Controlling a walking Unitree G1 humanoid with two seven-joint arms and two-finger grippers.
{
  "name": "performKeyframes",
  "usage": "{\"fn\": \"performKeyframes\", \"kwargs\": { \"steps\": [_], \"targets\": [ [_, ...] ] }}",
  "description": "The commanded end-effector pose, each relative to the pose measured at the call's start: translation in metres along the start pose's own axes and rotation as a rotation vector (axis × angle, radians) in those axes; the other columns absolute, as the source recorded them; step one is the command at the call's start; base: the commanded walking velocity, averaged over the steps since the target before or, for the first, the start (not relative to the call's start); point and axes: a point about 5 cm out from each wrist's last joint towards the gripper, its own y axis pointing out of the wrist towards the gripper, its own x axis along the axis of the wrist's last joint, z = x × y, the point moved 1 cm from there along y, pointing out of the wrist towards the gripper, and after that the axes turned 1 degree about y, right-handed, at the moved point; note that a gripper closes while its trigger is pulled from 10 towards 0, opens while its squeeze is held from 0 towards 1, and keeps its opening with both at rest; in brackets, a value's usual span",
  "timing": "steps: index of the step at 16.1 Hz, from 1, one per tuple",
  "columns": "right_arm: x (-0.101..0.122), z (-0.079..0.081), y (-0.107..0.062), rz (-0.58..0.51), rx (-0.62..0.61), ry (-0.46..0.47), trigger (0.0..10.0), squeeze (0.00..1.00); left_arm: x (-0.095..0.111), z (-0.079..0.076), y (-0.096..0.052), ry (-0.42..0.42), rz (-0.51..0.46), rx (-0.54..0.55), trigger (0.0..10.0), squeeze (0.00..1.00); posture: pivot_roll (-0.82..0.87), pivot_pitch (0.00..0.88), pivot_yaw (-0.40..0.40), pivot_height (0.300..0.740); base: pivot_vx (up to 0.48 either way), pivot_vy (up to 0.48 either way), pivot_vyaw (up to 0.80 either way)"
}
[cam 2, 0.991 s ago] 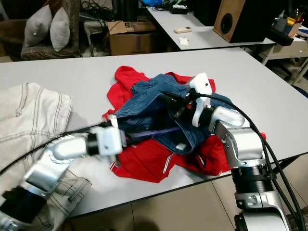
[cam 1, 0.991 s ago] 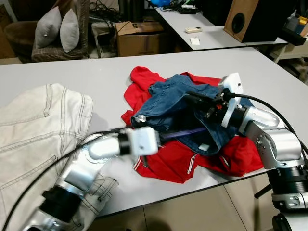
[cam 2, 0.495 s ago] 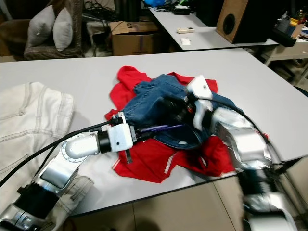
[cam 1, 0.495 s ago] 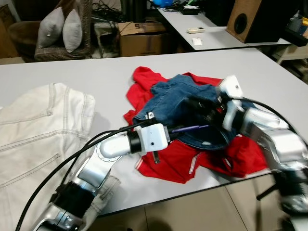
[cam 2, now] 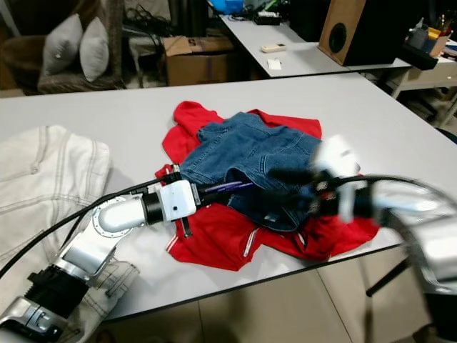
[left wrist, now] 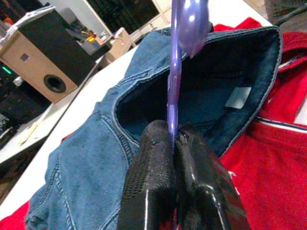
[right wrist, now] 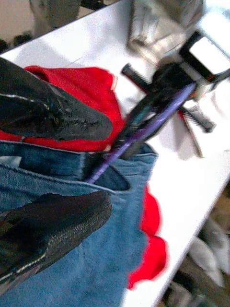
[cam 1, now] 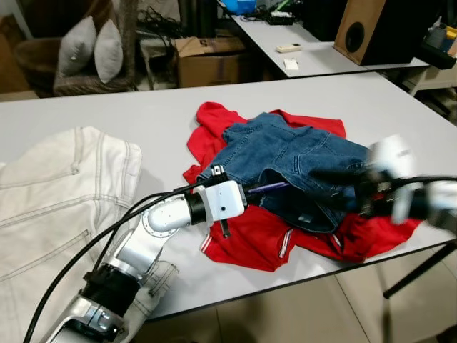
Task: Hang hanger
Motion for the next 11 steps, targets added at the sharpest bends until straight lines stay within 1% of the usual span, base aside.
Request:
{"fn": "performKeyframes", "kwargs": {
  "steps": [1, 2, 3, 4, 5, 6, 7, 8, 9, 10, 11],
  "targets": [
    [0.007, -0.002, -0.017, 0.016, -0.036, -0.039, 10.0, 1.00, 0.001, 0.001, 0.002, 0.008, -0.010, 0.010, 10.0, 0.00, -0.08, 0.000, 0.004, 0.740, 0.000, 0.000, 0.00],
    [0.004, -0.007, -0.027, 0.064, -0.090, -0.080, 10.0, 1.00, 0.002, 0.001, 0.003, 0.006, -0.025, 0.016, 10.0, 0.00, -0.08, 0.000, 0.003, 0.740, 0.000, 0.000, 0.00],
    [0.002, -0.014, -0.036, 0.081, -0.155, -0.125, 10.0, 1.00, 0.006, 0.002, 0.004, -0.007, -0.050, 0.031, 10.0, 0.00, -0.08, 0.000, 0.003, 0.740, 0.000, 0.000, 0.00],
    [0.002, -0.018, -0.039, 0.079, -0.189, -0.155, 10.0, 1.00, 0.008, 0.003, 0.004, -0.014, -0.070, 0.035, 10.0, 0.00, -0.09, 0.000, 0.003, 0.740, 0.000, 0.000, 0.00],
    [0.003, -0.019, -0.041, 0.053, -0.212, -0.213, 10.0, 1.00, 0.011, 0.002, 0.003, -0.021, -0.094, 0.036, 10.0, 0.00, -0.09, 0.000, 0.003, 0.740, 0.000, 0.000, 0.00],
    [0.002, -0.015, -0.040, 0.019, -0.186, -0.225, 10.0, 1.00, 0.013, 0.002, 0.003, -0.016, -0.105, 0.033, 10.0, 0.00, -0.08, 0.000, 0.003, 0.740, 0.000, 0.000, 0.00],
    [-0.002, -0.009, -0.037, -0.005, -0.134, -0.209, 10.0, 1.00, 0.015, 0.002, 0.003, -0.004, -0.118, 0.031, 10.0, 0.00, -0.08, 0.000, 0.003, 0.740, 0.000, 0.000, 0.00],
    [-0.008, -0.007, -0.036, -0.001, -0.096, -0.198, 10.0, 1.00, 0.017, 0.001, 0.003, 0.008, -0.128, 0.019, 10.0, 0.00, -0.09, 0.000, 0.001, 0.740, 0.000, 0.000, 0.00],
    [-0.014, -0.007, -0.036, 0.025, -0.067, -0.207, 10.0, 1.00, 0.019, -0.001, 0.002, 0.022, -0.133, 0.001, 10.0, 0.00, -0.09, 0.000, -0.001, 0.740, 0.000, 0.000, 0.00],
    [-0.021, -0.008, -0.035, 0.062, -0.044, -0.243, 10.0, 1.00, 0.019, -0.003, 0.002, 0.029, -0.137, -0.012, 10.0, 0.00, -0.09, 0.000, 0.000, 0.740, 0.000, 0.000, 0.00],
    [-0.025, -0.011, -0.032, 0.097, -0.040, -0.305, 10.0, 1.00, 0.020, -0.005, 0.002, 0.035, -0.136, -0.020, 10.0, 0.00, -0.09, 0.000, 0.000, 0.740, 0.000, 0.000, 0.00]
  ]
}}
